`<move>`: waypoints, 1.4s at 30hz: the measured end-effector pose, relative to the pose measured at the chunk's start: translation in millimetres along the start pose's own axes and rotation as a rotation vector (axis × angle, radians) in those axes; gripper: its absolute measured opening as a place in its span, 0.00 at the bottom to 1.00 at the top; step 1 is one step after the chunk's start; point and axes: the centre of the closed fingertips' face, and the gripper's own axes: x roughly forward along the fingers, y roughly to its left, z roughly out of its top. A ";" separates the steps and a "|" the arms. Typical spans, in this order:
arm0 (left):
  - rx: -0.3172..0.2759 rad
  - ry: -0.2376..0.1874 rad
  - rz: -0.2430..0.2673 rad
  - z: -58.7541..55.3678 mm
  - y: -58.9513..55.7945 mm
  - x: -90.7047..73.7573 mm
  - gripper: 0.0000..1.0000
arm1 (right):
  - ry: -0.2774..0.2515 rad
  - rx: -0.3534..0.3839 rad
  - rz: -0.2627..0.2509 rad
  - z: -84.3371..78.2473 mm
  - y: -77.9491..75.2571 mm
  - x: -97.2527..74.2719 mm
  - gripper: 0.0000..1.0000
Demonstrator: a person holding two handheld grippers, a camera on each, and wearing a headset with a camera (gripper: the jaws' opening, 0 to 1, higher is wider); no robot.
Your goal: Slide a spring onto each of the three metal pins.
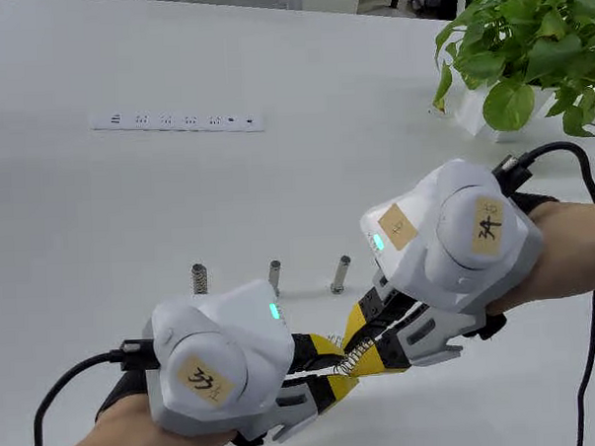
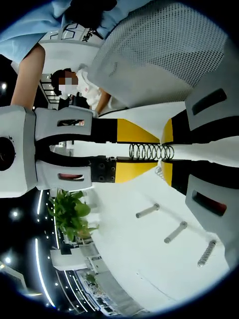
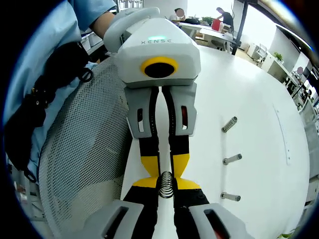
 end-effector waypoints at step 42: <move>-0.201 0.057 0.323 -62.3 43.8 -48.5 0.99 | 0.048 -0.069 0.013 -5.9 -13.0 4.8 0.08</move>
